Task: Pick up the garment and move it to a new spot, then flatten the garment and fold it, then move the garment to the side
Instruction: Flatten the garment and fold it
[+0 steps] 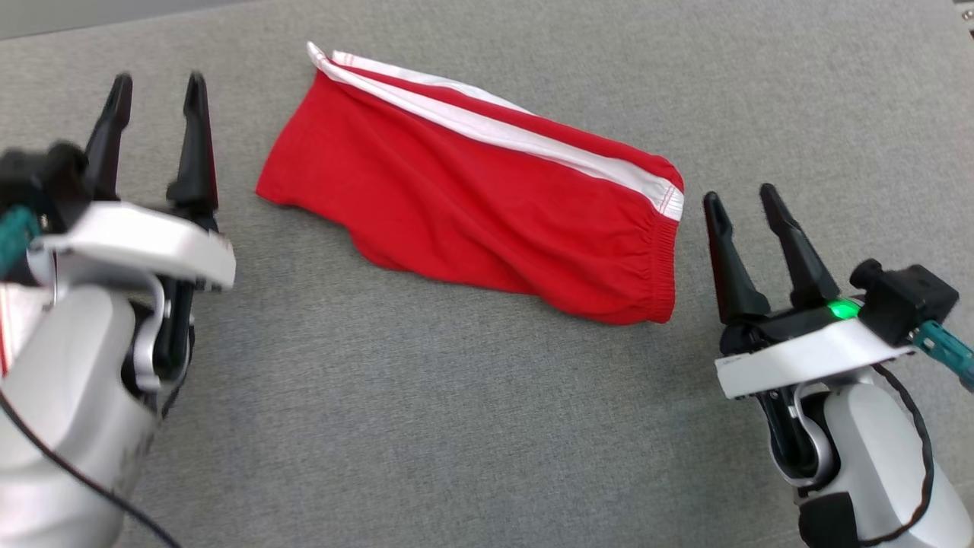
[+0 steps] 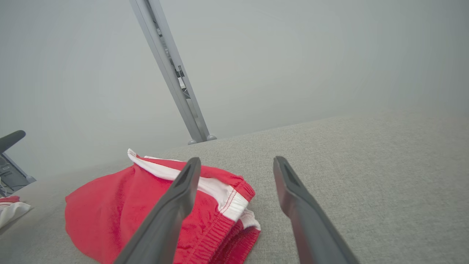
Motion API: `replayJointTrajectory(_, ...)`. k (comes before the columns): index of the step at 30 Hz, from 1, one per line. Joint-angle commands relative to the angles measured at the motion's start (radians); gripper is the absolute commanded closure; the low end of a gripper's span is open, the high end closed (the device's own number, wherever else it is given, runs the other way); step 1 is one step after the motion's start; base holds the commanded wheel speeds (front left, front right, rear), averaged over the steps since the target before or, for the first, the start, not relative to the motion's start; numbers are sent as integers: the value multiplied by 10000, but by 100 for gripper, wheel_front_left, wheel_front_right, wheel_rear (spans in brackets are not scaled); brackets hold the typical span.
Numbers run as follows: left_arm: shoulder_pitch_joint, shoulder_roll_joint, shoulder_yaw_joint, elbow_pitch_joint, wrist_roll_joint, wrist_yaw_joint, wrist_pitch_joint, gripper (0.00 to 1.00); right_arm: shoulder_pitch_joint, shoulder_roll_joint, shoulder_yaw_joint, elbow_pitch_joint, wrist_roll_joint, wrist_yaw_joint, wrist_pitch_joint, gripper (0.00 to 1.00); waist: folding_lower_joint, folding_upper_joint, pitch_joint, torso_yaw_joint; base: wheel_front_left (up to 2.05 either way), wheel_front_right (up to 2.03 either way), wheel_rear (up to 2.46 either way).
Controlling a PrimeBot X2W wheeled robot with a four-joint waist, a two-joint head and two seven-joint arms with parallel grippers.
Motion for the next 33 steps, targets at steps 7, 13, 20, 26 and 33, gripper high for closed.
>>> replayJointTrajectory(7, 2511, 424, 192, -2439, 758, 1486, -196, 0, 971, 210, -974, -600, -1762, -4, -8, 0, 0, -1, -705, 424, 0, 0, 0)
replayJointTrajectory(13, 4062, 521, 49, -3520, 1047, 2246, -200, 0, 1698, 308, -1440, -842, -2383, -4, 183, 0, 0, -1, -1251, 562, 0, 0, 0)
replayJointTrajectory(20, 5187, 566, -95, -4023, 1084, 2796, -120, 0, 2469, 363, -1730, -1155, -2672, -4, 609, 0, 0, -1, -1809, 668, 0, 0, 0)
replayJointTrajectory(26, 5571, 669, -132, -4200, 1071, 2977, -28, 0, 2825, 388, -1825, -1399, -2744, -4, 868, 0, 0, -1, -2015, 695, 0, 0, 0)
replayJointTrajectory(33, 5677, 702, -129, -4388, 962, 2941, 77, 0, 2983, 406, -1840, -1697, -2524, -4, 1086, 0, 0, -1, -2055, 689, 0, 0, 0)
